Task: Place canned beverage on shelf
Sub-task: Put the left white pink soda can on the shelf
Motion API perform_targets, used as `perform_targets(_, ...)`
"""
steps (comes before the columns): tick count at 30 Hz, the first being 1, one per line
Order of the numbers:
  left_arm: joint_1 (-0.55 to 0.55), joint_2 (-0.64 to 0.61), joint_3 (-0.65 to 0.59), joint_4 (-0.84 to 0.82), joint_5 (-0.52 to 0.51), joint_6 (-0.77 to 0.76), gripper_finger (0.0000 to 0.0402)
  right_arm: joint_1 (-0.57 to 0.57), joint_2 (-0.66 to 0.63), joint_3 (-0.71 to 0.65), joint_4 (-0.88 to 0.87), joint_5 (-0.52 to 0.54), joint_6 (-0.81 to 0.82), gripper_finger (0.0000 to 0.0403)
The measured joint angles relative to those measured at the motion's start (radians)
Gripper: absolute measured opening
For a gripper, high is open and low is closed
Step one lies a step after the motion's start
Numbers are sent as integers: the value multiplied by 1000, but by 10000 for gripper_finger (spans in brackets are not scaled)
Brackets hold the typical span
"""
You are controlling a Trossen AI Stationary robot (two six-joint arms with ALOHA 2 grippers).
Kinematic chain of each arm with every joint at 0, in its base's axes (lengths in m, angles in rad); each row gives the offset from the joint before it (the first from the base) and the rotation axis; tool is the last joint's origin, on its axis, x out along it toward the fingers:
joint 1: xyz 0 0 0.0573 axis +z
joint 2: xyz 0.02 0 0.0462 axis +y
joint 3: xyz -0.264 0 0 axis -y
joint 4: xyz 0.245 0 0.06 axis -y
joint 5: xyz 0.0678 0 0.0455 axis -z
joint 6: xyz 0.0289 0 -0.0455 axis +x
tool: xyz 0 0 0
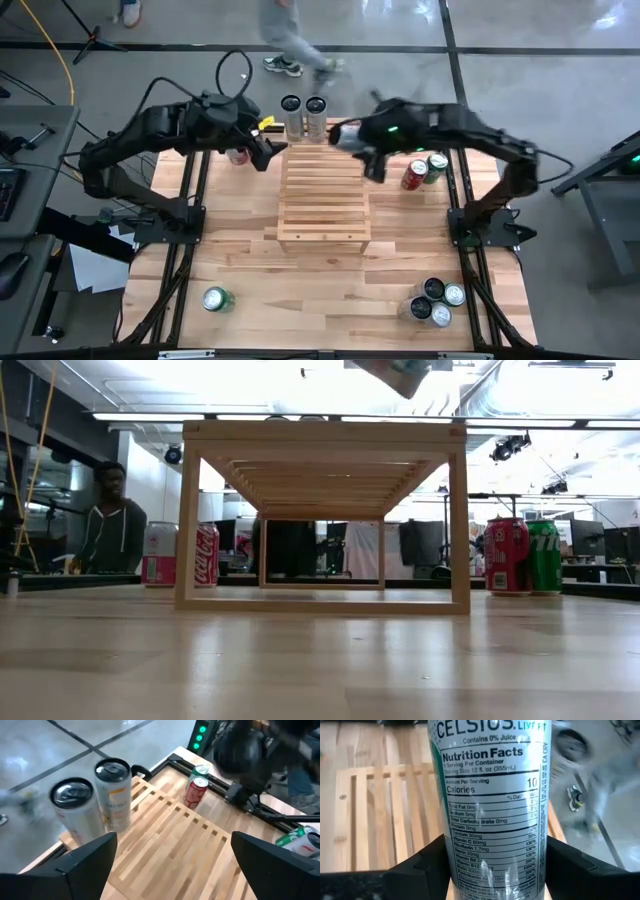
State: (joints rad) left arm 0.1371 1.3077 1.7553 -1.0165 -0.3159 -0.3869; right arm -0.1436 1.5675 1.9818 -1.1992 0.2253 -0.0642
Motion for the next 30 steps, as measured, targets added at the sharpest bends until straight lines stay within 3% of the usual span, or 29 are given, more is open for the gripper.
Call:
perform_targets(2, -17, -47, -110, 99, 1, -1, 380, -25, -106, -112, 75, -17, 40, 236)
perform_targets(6, -50, -167, -364, 401, 51, -28, 381, -54, -365, -463, 350, -50, 176, 236)
perform_targets(11, -62, -286, -618, 888, 201, -28, 381, -59, -622, -913, 969, -137, 356, 236)
perform_targets(15, -61, -323, -700, 1091, 244, -58, 381, -59, -678, -1165, 1394, -211, 451, 236)
perform_targets(20, -60, -344, -698, 1098, 245, -65, 381, -59, -671, -1298, 1664, -231, 498, 236)
perform_targets(30, -60, -355, -698, 1105, 239, -73, 381, -98, -570, -1309, 1685, -115, 290, 236)
